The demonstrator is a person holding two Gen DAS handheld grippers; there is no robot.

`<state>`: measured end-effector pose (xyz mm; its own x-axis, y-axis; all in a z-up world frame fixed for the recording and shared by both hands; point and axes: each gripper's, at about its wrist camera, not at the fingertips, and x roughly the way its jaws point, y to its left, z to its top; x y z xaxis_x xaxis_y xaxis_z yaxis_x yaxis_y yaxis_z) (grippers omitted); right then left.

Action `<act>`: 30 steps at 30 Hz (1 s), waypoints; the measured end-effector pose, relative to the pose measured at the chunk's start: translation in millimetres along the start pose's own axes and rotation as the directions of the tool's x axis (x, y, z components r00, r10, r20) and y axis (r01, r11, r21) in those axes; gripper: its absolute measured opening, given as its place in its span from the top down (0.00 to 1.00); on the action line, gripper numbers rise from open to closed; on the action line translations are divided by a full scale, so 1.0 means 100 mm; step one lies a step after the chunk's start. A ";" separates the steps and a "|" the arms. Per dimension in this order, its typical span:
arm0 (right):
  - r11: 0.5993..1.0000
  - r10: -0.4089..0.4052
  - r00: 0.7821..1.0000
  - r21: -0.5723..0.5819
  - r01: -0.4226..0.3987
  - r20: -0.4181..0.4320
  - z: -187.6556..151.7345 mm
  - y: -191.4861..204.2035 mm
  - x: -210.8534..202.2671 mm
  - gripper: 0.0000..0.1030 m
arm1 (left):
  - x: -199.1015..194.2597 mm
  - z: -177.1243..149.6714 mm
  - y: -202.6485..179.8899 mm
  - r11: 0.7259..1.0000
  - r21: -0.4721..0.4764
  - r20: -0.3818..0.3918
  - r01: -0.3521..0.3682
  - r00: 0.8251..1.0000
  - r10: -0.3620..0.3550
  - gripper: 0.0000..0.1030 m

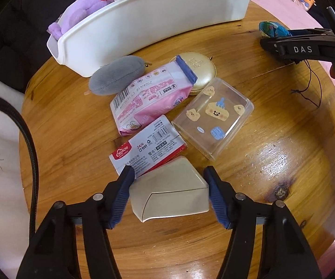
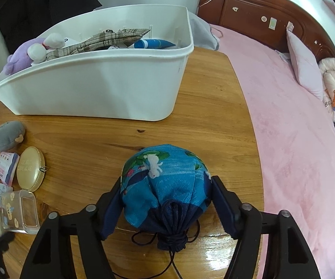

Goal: Organize objects
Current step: 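Carry the beige box and blue pouch over the white tray with both grippers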

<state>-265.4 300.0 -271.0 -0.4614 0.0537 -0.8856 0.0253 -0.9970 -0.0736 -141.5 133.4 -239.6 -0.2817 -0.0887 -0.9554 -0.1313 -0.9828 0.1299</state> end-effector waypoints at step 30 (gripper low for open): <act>0.992 0.110 0.976 0.039 -0.119 0.189 -0.13 0.16 -1.35 0.41 | -1.05 0.87 0.32 0.957 -0.152 0.130 0.247 0.965 -0.229 0.36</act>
<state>-191.5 277.6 -158.4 -0.6153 -0.0675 -0.7854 0.0455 -0.9977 0.0501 -199.4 125.4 -112.3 -0.3652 0.1604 -0.9170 -0.0513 -0.9870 -0.1522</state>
